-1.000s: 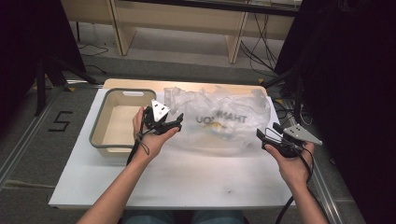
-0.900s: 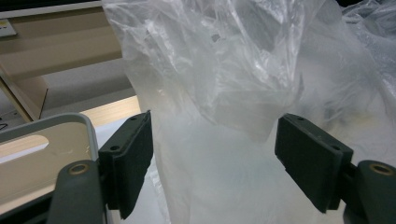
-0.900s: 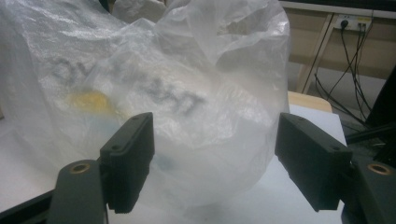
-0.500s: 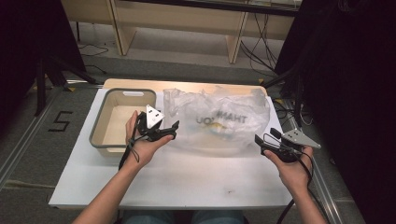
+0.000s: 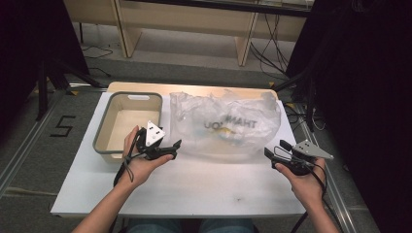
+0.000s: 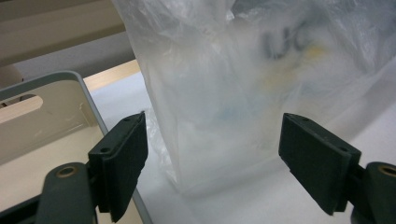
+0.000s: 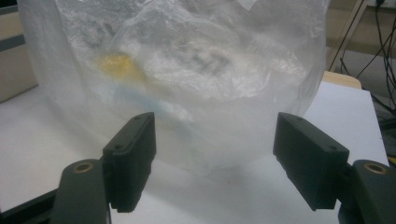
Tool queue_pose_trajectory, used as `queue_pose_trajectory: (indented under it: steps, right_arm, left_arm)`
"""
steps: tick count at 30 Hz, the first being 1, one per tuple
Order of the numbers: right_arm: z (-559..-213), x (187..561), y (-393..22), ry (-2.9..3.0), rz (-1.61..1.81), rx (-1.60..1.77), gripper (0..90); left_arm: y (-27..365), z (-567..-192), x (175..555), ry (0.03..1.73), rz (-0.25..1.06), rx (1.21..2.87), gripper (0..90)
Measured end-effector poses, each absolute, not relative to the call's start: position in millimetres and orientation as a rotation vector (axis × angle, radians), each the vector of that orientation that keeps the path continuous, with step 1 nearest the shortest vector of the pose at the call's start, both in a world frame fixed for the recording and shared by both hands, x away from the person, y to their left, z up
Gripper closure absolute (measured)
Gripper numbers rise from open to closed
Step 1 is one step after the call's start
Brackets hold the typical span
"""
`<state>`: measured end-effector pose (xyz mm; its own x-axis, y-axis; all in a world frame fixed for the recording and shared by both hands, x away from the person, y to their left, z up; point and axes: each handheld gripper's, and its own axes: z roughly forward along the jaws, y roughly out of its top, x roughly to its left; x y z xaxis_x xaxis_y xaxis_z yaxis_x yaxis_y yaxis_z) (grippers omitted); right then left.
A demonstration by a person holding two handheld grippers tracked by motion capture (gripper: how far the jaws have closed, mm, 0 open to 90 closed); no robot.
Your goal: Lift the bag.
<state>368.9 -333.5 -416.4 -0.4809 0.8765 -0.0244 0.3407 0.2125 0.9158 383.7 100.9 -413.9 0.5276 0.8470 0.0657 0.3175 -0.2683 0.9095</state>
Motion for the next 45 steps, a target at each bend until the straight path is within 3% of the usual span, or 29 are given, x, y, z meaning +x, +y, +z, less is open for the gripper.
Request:
queue_pose_trajectory:
  steps: [45]
  right_arm:
    - [-448, 344, -331, 2.121, 1.239, 1.123, 31.4]
  left_arm:
    - [152, -447, 331, 0.900, 0.659, 1.934, 22.6]
